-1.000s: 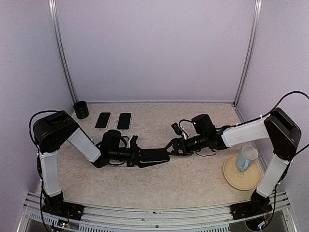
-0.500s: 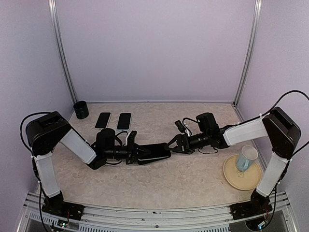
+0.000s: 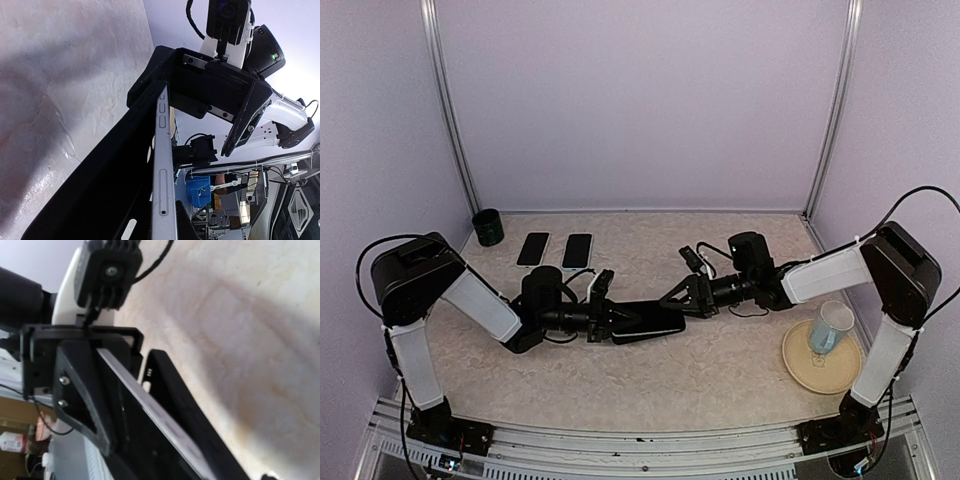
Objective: Put the phone into the phone case
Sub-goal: Install the phone on the phone case, then press the phone with the phone case.
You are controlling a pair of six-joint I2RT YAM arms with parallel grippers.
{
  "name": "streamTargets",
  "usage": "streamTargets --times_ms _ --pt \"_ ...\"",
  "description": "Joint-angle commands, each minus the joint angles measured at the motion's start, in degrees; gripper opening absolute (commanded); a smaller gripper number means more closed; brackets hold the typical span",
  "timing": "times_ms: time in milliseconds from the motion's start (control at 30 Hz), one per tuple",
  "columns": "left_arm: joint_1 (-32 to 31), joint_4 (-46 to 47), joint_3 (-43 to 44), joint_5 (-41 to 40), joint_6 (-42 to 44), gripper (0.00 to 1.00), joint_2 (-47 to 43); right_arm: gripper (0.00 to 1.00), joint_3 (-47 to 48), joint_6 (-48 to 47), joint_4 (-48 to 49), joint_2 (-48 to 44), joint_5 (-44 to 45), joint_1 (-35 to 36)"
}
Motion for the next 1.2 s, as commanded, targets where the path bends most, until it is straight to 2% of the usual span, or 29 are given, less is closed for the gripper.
streamTargets --times_ms 0,433,1067,1167 --pt "-0.6 5.6 1.8 1.0 1.6 0.0 -2.6 0.83 -1.0 2.2 4.2 0.2 -3.1 1.0" --pt "-1.2 6.8 1.0 0.3 1.9 0.0 -3.6 0.74 -1.6 5.5 9.4 2.5 -3.8 4.1" --pt "-1.3 8.4 0.3 1.0 1.6 0.0 -3.0 0.28 -2.9 7.6 14.2 3.0 -5.8 4.3" --pt "-1.3 8.5 0.3 1.1 1.4 0.0 -2.9 0.24 -3.2 7.7 14.6 2.8 -5.9 4.4"
